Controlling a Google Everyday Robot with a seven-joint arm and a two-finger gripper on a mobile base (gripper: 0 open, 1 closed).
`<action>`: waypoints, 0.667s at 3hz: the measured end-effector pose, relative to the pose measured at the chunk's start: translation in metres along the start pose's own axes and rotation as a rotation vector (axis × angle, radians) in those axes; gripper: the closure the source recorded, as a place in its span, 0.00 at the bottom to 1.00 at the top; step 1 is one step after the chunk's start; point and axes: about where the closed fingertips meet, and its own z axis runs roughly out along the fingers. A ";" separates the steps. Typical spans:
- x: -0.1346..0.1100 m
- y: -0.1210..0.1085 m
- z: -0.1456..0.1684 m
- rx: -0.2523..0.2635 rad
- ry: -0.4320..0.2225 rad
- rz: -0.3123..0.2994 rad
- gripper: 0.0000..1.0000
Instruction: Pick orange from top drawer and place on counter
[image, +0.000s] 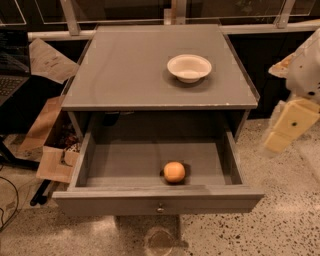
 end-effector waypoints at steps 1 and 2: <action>0.003 0.005 0.032 0.030 -0.087 0.152 0.00; 0.002 0.000 0.065 0.088 -0.140 0.292 0.00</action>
Offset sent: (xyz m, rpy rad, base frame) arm 0.1078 0.0059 -0.0515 0.3742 -0.4319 -0.4754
